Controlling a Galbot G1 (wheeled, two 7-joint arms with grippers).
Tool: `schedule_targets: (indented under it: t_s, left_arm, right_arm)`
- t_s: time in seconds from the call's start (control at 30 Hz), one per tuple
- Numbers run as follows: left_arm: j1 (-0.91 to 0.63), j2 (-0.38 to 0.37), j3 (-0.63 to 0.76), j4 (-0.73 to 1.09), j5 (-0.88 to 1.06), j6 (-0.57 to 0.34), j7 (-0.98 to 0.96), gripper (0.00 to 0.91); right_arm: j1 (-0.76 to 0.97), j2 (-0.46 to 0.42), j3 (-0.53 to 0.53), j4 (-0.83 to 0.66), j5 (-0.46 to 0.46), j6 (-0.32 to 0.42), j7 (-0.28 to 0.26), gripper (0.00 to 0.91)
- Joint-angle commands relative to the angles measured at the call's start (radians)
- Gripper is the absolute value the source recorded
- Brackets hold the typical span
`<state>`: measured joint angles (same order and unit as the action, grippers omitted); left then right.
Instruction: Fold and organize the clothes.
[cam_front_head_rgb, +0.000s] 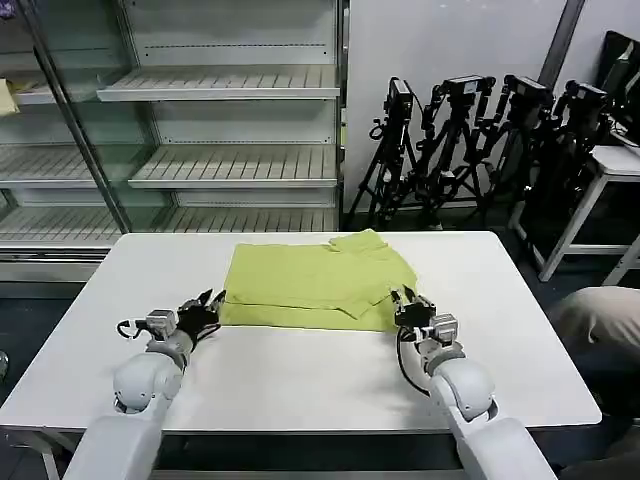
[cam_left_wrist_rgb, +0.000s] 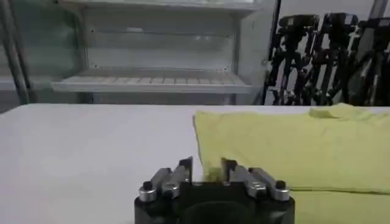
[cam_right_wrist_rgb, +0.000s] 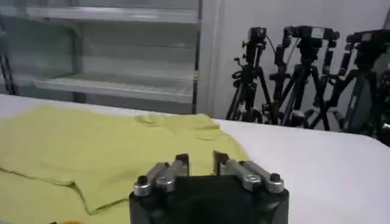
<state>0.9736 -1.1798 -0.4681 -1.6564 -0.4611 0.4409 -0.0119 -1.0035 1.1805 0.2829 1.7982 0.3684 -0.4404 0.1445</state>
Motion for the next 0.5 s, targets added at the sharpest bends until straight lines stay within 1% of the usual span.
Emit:
schedule_targets:
  t_s: [0.03,0.13,0.23,0.4,0.43,0.47,0.5]
  left_arm:
    - [0.043,-0.005,-0.051,-0.119,-0.055,0.035,-0.005,0.907]
    - [0.129,0.023,-0.024,-0.196,0.039,0.135,0.007,0.907]
    - [0.142,0.014,-0.017,-0.189,0.101,0.138,0.009,0.907]
    - [0.137,0.006,-0.015,-0.143,0.101,0.138,0.008,0.907]
    - [0.138,0.007,-0.017,-0.144,0.108,0.139,0.009,0.907]
    - [0.14,0.009,-0.022,-0.147,0.112,0.139,0.013,0.907]
    - [0.142,0.011,-0.031,-0.144,0.112,0.14,0.021,0.695]
  right_arm:
    - [-0.064,-0.029,0.025,0.083,0.05,-0.041,0.009,0.907]
    - [-0.143,-0.057,0.047,0.169,0.052,-0.066,0.025,0.907]
    - [-0.181,-0.055,0.075,0.194,0.041,-0.102,0.038,0.907]
    - [-0.21,-0.065,0.09,0.186,0.044,-0.108,0.044,0.907]
    - [-0.213,-0.065,0.092,0.189,0.044,-0.108,0.044,0.836]
    - [-0.214,-0.065,0.093,0.193,0.044,-0.111,0.044,0.685]
    - [-0.216,-0.064,0.094,0.195,0.044,-0.115,0.043,0.202]
